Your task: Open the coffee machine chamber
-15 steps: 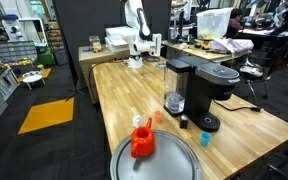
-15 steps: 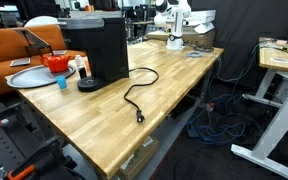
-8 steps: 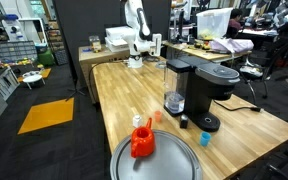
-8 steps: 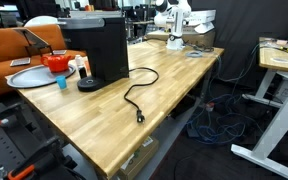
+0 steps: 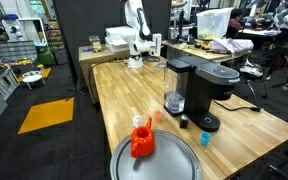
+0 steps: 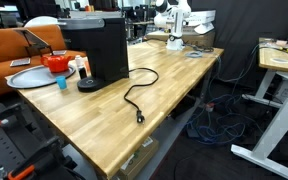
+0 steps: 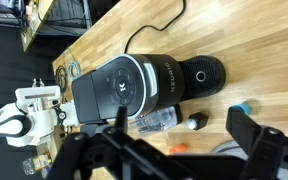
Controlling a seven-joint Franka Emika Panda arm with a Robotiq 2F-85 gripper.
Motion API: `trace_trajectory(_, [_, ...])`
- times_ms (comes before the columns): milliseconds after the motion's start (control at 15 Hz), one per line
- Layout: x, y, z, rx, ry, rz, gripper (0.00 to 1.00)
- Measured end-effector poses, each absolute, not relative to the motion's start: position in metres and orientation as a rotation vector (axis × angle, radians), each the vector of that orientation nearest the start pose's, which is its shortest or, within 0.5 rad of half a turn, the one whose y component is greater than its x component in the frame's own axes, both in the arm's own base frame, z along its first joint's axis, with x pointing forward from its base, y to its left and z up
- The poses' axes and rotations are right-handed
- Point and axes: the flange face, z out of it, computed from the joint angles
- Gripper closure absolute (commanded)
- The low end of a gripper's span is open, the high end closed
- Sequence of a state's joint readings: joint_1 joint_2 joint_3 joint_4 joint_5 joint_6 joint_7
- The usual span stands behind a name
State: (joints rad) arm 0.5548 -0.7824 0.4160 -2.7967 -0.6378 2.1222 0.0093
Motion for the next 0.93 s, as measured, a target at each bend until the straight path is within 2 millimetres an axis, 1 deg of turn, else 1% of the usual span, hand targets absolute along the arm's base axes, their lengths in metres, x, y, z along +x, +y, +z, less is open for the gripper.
trace_trajectory(400, [0.213, 0.247, 0.429, 1.931, 1.318, 0.469, 0.0])
trace_trajectory(667, [0.211, 0.255, 0.44, 1.841, 1.251, 0.573, 0.0])
trace_trajectory(800, [0.211, 0.258, 0.441, 1.813, 1.221, 0.618, 0.0])
trace_trajectory(933, [0.212, 0.258, 0.441, 1.808, 1.216, 0.625, 0.0])
